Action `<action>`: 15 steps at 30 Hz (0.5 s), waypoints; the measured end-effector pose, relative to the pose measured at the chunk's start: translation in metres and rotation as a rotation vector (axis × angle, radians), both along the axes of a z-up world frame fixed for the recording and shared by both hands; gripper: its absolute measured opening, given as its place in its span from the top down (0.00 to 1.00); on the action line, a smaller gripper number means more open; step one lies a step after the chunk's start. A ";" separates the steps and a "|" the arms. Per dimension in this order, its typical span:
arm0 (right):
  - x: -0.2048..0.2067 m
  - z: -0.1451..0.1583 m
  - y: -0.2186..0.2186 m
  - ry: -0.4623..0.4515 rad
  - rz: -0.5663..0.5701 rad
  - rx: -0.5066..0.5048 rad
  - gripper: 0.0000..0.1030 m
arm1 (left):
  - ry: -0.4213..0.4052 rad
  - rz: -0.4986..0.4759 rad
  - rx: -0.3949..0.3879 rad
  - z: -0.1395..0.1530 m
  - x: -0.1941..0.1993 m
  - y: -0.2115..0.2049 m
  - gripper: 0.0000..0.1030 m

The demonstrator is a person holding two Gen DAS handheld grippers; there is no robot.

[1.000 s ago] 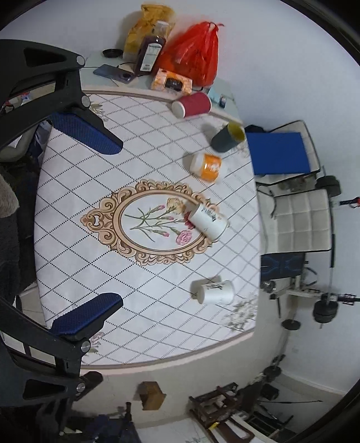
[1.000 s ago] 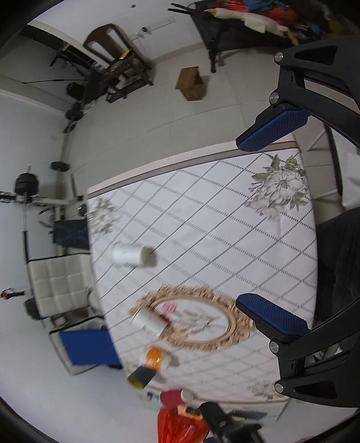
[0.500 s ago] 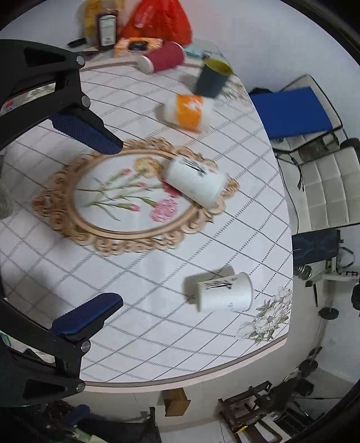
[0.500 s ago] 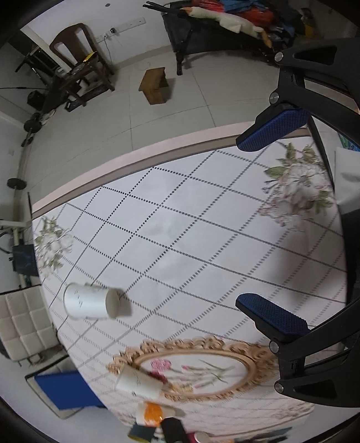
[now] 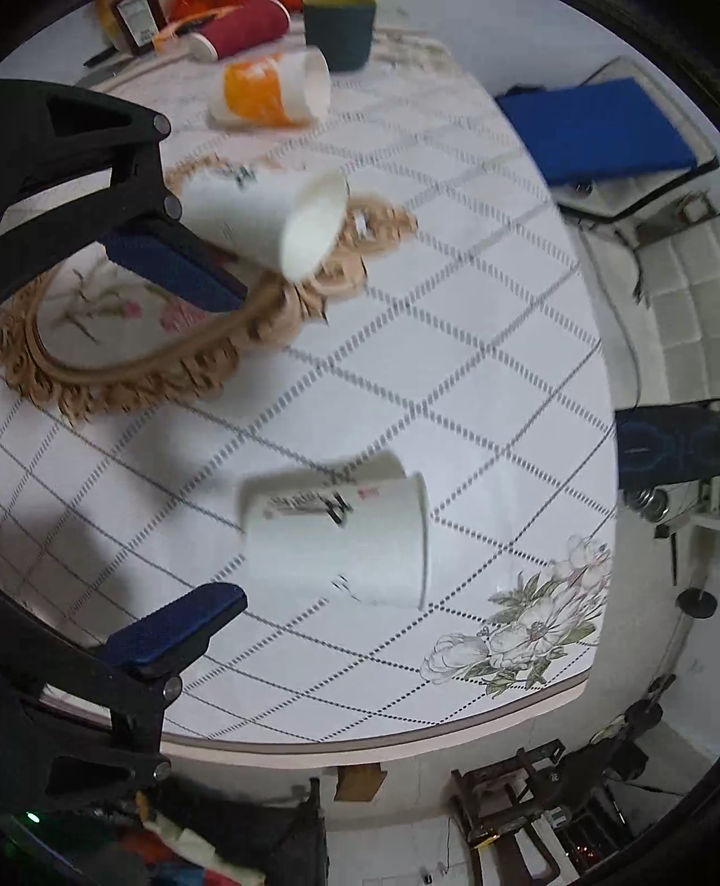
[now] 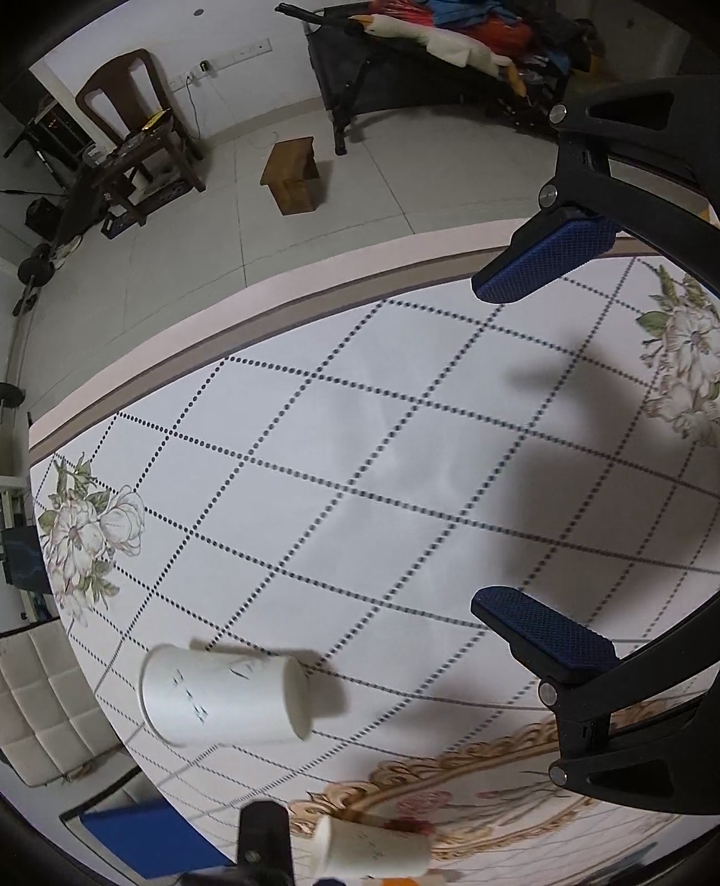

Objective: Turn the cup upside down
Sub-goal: 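Move the left tool toward the white calligraphy paper cup, then close the left gripper around the white paper cup and lift it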

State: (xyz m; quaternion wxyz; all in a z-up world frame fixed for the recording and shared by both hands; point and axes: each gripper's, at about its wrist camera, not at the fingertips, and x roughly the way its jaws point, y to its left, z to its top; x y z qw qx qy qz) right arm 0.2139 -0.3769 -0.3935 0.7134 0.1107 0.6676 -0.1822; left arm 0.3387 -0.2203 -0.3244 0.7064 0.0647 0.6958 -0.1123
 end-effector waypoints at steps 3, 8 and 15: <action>0.008 -0.006 -0.004 0.009 -0.011 0.002 0.00 | 0.037 -0.007 -0.013 -0.016 0.010 -0.012 0.05; 0.018 -0.009 -0.011 0.017 -0.029 0.005 0.00 | 0.047 -0.047 -0.015 -0.038 0.023 -0.029 0.05; 0.027 -0.011 -0.023 0.022 -0.053 0.005 0.00 | 0.061 -0.090 0.004 -0.058 0.033 -0.044 0.05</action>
